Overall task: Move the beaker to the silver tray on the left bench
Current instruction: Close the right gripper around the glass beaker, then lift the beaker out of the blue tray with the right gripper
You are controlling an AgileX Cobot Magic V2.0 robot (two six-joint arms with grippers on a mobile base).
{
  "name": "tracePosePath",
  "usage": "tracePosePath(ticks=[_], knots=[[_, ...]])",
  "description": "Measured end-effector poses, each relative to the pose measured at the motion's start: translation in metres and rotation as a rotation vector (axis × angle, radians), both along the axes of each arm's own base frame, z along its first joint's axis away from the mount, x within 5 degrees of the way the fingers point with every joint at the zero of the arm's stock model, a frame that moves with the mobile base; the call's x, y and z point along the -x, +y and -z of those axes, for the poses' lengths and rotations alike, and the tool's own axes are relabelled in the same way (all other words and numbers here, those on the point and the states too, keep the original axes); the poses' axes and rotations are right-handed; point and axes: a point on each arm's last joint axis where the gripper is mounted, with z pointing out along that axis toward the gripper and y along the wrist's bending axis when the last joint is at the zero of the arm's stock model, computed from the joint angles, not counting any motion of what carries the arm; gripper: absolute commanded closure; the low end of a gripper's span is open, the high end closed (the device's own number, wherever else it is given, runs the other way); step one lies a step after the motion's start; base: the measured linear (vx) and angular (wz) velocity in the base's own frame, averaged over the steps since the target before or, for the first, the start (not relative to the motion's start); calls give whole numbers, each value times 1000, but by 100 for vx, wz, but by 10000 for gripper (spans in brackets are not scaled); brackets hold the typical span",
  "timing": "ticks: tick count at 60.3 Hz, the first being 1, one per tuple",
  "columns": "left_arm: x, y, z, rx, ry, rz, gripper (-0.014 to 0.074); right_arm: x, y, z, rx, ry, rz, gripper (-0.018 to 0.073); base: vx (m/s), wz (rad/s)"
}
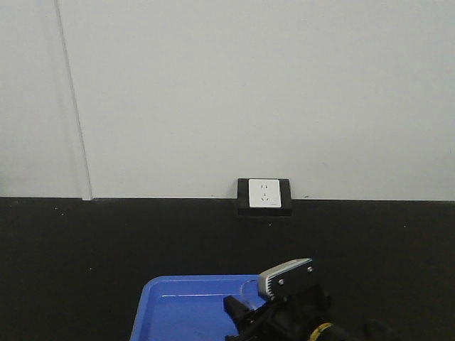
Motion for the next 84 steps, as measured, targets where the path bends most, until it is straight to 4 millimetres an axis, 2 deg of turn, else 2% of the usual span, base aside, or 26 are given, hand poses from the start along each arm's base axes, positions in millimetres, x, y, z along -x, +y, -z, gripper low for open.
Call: tracePosePath(ticks=[7, 12, 26, 33, 43, 84], knots=[[0, 0, 0, 0, 0, 0, 595, 27, -24, -36, 19, -11, 23, 573, 0, 0], [0, 0, 0, 0, 0, 0, 595, 51, -40, -52, 28, -28, 33, 573, 0, 0], [0, 0, 0, 0, 0, 0, 595, 114, -76, -58, 47, -70, 34, 573, 0, 0], [0, 0, 0, 0, 0, 0, 595, 133, -86, -53, 69, -87, 28, 573, 0, 0], [0, 0, 0, 0, 0, 0, 595, 143, -91, -54, 97, -135, 17, 571, 0, 0], [0, 0, 0, 0, 0, 0, 595, 144, -92, -54, 113, -133, 14, 571, 0, 0]])
